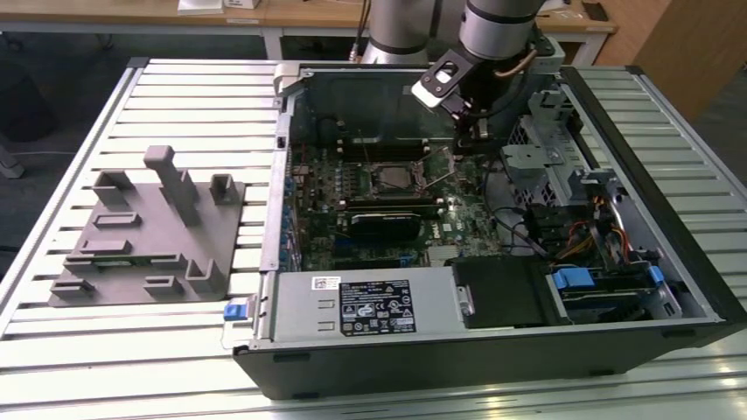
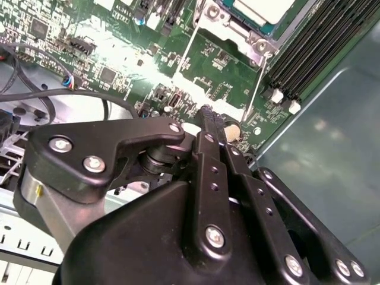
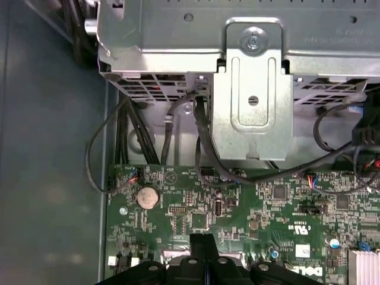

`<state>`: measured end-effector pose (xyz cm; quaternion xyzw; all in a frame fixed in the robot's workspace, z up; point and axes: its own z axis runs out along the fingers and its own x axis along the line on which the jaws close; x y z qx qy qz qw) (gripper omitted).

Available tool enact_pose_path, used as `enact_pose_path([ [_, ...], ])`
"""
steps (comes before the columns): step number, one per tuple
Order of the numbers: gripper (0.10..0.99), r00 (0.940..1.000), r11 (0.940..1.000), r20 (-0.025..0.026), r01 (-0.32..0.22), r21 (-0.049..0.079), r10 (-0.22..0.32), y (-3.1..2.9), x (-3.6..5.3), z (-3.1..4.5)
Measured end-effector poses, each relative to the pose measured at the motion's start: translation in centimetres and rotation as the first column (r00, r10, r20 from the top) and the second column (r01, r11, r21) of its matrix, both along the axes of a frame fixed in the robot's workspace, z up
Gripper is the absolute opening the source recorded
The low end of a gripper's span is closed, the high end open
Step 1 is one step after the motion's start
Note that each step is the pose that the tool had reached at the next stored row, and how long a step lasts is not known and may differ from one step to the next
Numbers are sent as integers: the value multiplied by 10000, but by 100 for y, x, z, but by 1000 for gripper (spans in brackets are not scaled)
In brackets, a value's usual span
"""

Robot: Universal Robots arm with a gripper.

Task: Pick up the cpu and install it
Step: 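Close the cpu cover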

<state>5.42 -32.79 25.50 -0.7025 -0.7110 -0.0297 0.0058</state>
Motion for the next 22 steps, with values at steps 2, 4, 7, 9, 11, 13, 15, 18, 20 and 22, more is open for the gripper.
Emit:
enact_pose_path([
  [2, 106, 10000, 10000, 0, 0, -1, 0, 9, 15, -4],
  [4, 106, 10000, 10000, 0, 0, -1, 0, 20, 29, -8],
  [7, 106, 10000, 10000, 0, 1, 0, -1, 31, 56, -18],
  [9, 106, 10000, 10000, -1, 0, -10, 0, 34, 66, -20],
  [11, 106, 10000, 10000, -1, 1, -12, -1, 36, 75, -25],
  [13, 106, 10000, 10000, -1, 0, -14, 0, 40, 87, -31],
  [15, 106, 10000, 10000, 0, 1, -10, -1, 43, 98, -40],
  [18, 106, 10000, 10000, -1, 0, -13, 0, 46, 112, -63],
  [20, 106, 10000, 10000, -2, 0, -12, 0, 47, 118, -84],
  [22, 106, 10000, 10000, -5, 2, -13, -2, 48, 118, -117],
])
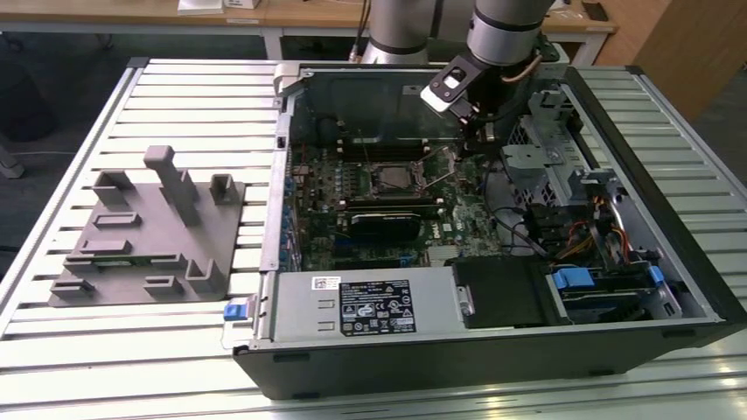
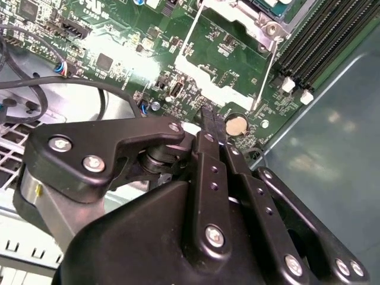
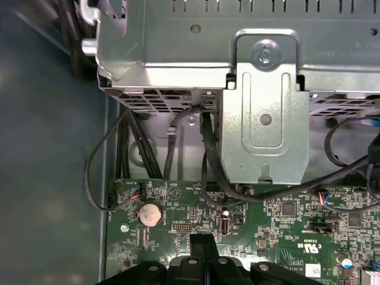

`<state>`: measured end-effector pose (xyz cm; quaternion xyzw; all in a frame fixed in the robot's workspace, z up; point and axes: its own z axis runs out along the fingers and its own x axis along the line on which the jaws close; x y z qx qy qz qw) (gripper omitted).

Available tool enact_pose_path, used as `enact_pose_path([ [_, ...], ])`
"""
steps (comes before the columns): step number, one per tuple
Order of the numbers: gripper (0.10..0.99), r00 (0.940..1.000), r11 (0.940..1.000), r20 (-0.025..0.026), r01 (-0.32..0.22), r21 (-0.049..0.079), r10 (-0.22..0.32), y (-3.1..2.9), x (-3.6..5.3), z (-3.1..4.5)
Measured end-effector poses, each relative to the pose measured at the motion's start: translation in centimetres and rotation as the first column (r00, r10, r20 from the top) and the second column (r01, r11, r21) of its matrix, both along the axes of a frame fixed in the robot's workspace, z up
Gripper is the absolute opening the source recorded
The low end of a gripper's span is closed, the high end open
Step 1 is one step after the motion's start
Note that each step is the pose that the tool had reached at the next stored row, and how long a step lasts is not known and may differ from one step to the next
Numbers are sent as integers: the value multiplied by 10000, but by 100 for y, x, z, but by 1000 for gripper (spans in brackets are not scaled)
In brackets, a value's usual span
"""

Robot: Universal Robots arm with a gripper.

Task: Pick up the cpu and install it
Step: 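Close the cpu cover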

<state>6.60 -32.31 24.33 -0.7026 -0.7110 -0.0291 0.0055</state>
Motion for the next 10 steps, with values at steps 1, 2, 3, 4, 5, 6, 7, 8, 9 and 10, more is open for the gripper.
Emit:
enact_pose_path([
  [1, 106, 10000, 10000, -3, -1, -2, 1, 0, 0, -18],
  [2, 106, 10000, 10000, -4, -2, -3, 2, 0, 1, -36],
  [3, 106, 10000, 10000, -5, -2, -4, 2, 0, 1, -55],
  [4, 106, 10000, 10000, -7, -1, -5, 1, 0, 1, -68],
  [5, 106, 10000, 10000, -11, -2, -6, 2, 0, 0, -72],
  [6, 106, 10000, 10000, -18, -2, -7, 2, 0, -1, -72],
  [7, 106, 10000, 10000, -26, -2, -7, 2, 0, -4, -72],
  [8, 106, 10000, 10000, -36, -1, -6, 1, 0, -11, -72],
  [9, 106, 10000, 10000, -49, -2, -8, 1, 0, -18, -70],
  [10, 106, 10000, 10000, -55, -2, -8, 2, 0, -26, -67],
])
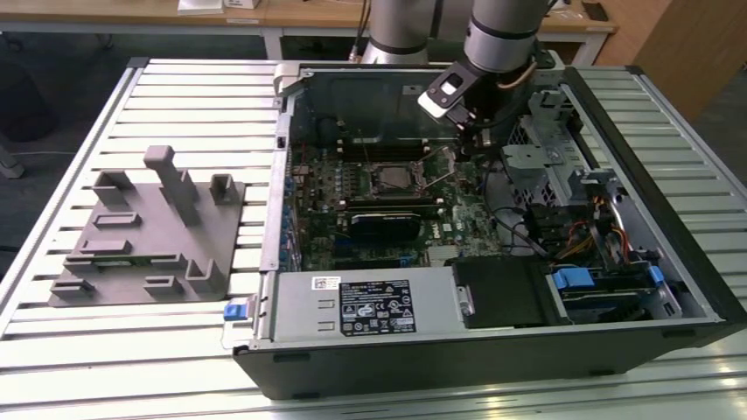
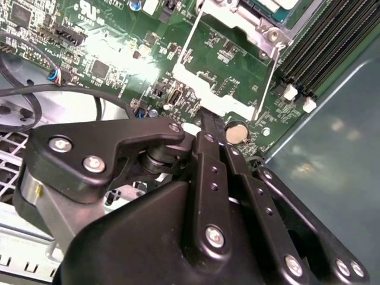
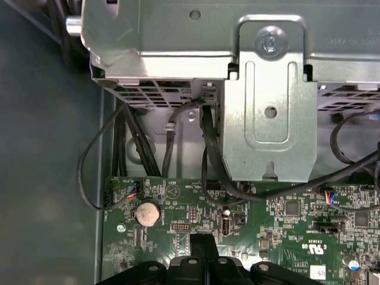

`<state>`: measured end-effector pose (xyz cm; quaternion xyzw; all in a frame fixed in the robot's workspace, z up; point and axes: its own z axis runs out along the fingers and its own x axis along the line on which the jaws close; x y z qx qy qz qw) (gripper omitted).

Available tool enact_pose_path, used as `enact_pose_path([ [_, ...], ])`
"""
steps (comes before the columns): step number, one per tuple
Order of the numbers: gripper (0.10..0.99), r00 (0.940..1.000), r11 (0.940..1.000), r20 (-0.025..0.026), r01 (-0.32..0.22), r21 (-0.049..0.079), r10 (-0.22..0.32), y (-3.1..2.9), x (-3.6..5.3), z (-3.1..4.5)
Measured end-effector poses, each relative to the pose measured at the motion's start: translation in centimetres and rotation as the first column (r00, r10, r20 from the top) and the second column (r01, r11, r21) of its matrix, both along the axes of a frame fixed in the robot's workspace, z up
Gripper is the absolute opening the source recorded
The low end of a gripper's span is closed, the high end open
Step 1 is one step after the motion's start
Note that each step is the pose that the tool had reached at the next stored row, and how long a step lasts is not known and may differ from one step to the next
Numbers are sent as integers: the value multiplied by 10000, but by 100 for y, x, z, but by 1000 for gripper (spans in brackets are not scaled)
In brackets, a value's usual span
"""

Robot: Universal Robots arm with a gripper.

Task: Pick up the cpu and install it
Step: 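Close the cpu cover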

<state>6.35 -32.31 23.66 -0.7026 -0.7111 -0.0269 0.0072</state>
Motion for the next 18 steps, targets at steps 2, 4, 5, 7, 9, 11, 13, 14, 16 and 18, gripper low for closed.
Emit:
enact_pose_path([
  [2, 106, 10000, 10000, -6, 0, 1, 0, -1, -26, 11],
  [4, 106, 10000, 10000, -13, 1, 1, -1, 0, -51, 29],
  [5, 106, 10000, 10000, -17, 1, 1, -1, 0, -65, 39],
  [7, 106, 10000, 10000, -22, 0, 2, 0, 0, -99, 61],
  [9, 106, 10000, 10000, -25, 0, 3, 0, 0, -131, 73],
  [11, 106, 10000, 10000, -25, 1, 3, -1, -1, -153, 73],
  [13, 106, 10000, 10000, -26, 1, 4, -1, 0, -174, 71],
  [14, 106, 10000, 10000, -25, 0, 3, 0, 0, -189, 70],
  [16, 106, 10000, 10000, -26, 1, 2, -1, -1, -208, 69],
  [18, 106, 10000, 10000, -26, -1, 1, 1, -1, -211, 68],
])
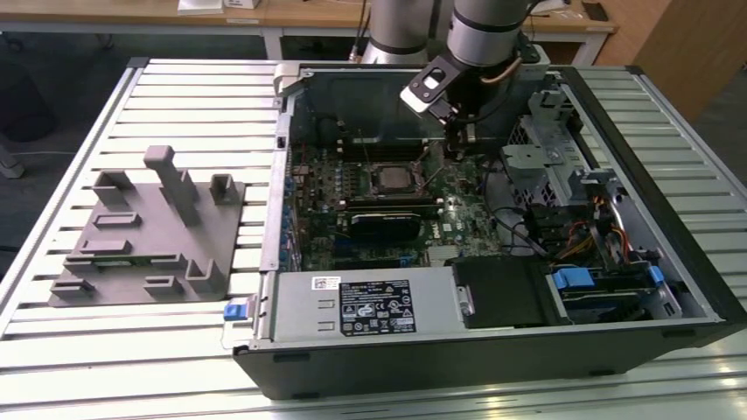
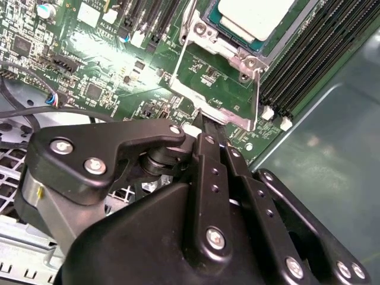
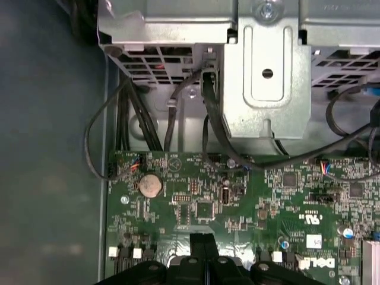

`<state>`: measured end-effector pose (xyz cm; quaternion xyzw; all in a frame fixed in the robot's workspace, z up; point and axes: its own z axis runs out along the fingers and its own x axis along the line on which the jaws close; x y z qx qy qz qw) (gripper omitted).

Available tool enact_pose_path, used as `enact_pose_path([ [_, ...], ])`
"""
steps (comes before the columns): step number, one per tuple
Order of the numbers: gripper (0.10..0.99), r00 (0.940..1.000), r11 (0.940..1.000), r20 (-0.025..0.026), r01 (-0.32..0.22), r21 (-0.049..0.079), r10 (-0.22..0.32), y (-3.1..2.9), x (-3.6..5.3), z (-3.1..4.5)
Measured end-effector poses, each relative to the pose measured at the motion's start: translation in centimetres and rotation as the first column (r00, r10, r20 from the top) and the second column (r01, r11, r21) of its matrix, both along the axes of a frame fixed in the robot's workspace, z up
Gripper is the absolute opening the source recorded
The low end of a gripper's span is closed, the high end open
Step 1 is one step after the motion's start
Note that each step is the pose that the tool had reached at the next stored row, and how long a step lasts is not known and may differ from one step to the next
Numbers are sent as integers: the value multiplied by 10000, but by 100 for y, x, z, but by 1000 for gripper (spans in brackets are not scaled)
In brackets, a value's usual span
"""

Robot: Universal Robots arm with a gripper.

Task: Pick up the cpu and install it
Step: 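Close the cpu cover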

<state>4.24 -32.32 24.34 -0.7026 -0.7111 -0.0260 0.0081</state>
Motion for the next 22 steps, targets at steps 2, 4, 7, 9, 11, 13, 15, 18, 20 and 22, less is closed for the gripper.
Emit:
enact_pose_path([
  [2, 106, 10000, 10000, 0, -1, 1, 1, 0, -1, -1],
  [4, 106, 10000, 10000, 4, 1, 1, -1, 0, -9, -1],
  [7, 106, 10000, 10000, 21, 0, 0, 0, 0, -55, -1],
  [9, 106, 10000, 10000, 25, 0, 2, 0, 0, -70, -2],
  [11, 106, 10000, 10000, 27, 0, 1, 0, 0, -84, -2],
  [13, 106, 10000, 10000, 28, 0, 1, 0, 0, -98, -2],
  [15, 106, 10000, 10000, 30, 0, 1, 0, 0, -109, -3],
  [18, 106, 10000, 10000, 31, 0, 1, 0, 0, -123, -4],
  [20, 106, 10000, 10000, 31, 1, 1, -1, 0, -131, -4],
  [22, 106, 10000, 10000, 31, 0, 1, 0, 0, -137, -4],
])
